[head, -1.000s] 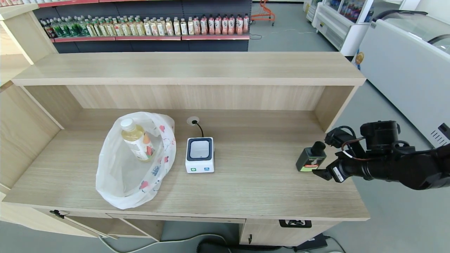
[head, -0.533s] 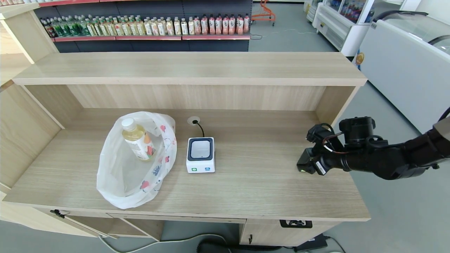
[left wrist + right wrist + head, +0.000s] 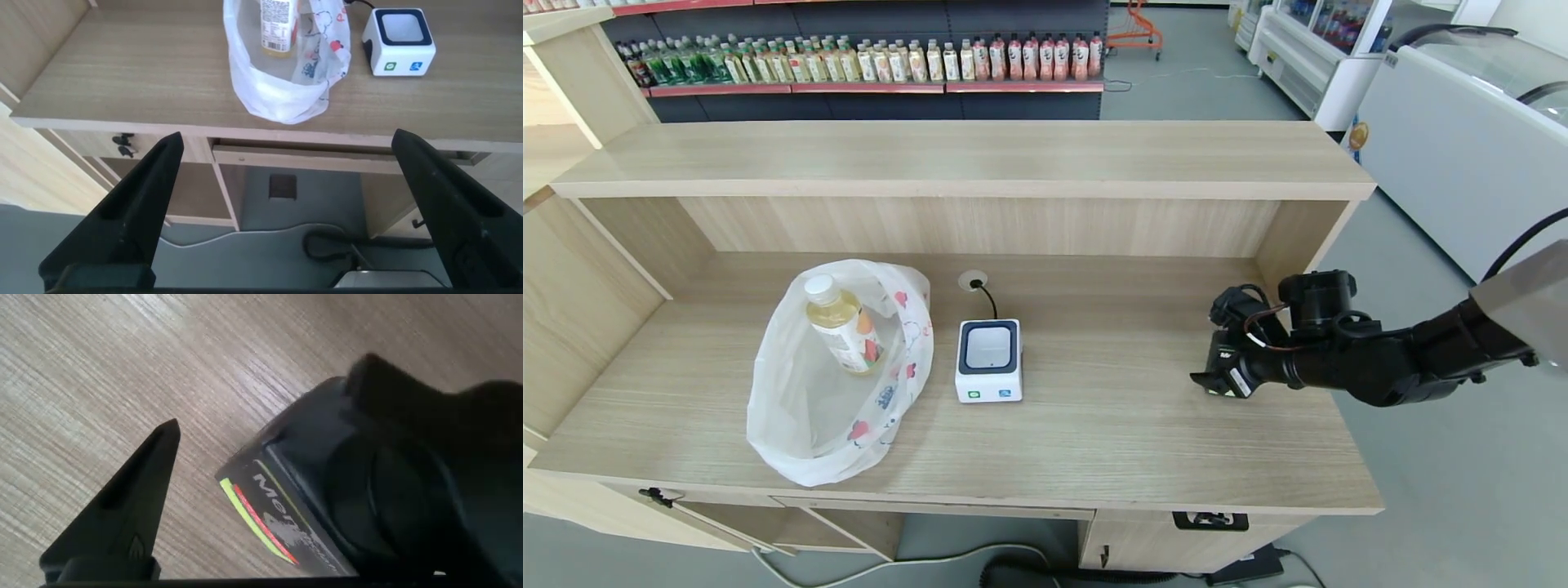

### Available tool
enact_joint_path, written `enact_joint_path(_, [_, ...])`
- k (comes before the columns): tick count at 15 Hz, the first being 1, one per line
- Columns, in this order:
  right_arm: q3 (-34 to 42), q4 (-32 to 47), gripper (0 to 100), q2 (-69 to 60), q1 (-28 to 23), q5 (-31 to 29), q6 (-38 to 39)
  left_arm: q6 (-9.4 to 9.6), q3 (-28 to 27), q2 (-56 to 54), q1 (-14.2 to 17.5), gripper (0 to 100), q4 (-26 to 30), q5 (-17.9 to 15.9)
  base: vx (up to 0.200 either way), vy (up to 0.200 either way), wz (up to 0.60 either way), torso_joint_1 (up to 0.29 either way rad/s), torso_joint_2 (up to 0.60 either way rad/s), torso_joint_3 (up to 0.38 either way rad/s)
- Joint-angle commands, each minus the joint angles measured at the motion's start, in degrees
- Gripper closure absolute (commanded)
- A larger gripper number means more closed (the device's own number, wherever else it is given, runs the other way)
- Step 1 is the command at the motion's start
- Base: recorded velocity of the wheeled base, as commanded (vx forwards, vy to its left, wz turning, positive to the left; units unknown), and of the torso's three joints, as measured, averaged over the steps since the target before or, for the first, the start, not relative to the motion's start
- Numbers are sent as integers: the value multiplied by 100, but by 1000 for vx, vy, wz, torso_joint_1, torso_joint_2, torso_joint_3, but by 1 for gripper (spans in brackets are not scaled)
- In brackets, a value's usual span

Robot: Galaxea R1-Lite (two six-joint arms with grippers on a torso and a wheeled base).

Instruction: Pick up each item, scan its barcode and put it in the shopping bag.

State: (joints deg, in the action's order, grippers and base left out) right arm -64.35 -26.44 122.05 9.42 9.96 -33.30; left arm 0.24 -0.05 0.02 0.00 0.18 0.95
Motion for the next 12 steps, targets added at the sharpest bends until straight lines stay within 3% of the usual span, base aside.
enact_joint_path(1, [-16,-10,100,20,33,59,-1,2,5,-2,0,0,-1,2,0,0,0,0,0,0])
enact_joint_path(7, [450,-72,100,-445,24,287,26,2,-4,-2,0,0,-1,2,0,0,0,0,0,0])
enact_joint_path(9, [1118,-432,100,-1061,7,322,122,2,-4,-2,0,0,-1,2,0,0,0,0,0,0])
enact_joint_path(12, [3157,-1777,100,-2616,-415,217,-212,2,-4,-2,0,0,-1,2,0,0,0,0,0,0])
